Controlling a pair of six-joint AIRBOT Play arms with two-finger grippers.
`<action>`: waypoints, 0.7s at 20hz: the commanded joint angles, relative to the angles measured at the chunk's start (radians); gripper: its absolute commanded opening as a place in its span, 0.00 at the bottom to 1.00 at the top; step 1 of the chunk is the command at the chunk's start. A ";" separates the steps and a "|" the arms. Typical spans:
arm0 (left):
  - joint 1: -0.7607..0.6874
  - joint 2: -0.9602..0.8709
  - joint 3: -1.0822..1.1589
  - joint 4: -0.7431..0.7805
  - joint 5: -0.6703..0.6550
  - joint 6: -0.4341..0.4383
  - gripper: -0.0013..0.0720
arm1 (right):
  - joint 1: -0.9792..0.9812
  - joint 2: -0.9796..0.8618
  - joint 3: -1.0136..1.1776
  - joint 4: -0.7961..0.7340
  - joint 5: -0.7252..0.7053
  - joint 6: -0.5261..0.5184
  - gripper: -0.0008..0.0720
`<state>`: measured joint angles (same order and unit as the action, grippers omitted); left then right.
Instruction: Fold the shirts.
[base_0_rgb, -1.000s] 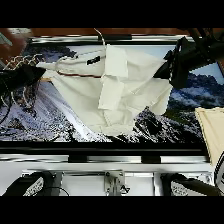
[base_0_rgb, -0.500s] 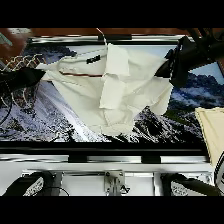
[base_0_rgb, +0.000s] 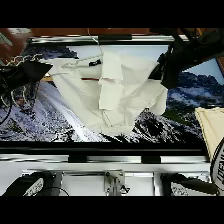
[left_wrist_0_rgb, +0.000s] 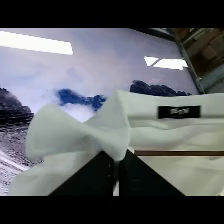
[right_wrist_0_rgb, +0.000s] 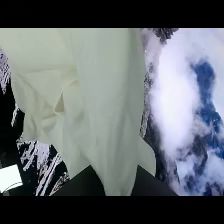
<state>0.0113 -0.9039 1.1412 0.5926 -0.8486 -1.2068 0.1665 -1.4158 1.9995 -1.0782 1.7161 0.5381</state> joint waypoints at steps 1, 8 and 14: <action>-0.053 0.001 0.040 -0.048 0.002 0.040 0.10 | 0.037 -0.038 0.000 -0.010 -0.062 0.072 0.11; -0.155 0.000 0.111 -0.059 0.124 0.118 0.10 | 0.047 -0.050 0.000 0.050 -0.169 0.221 0.10; -0.235 -0.007 0.225 -0.092 0.176 0.159 0.10 | 0.188 -0.050 0.000 -0.130 -0.189 0.264 0.11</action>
<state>-0.1890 -0.9089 1.3151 0.5083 -0.7036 -1.0744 0.3023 -1.4662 1.9995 -1.1252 1.5555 0.7601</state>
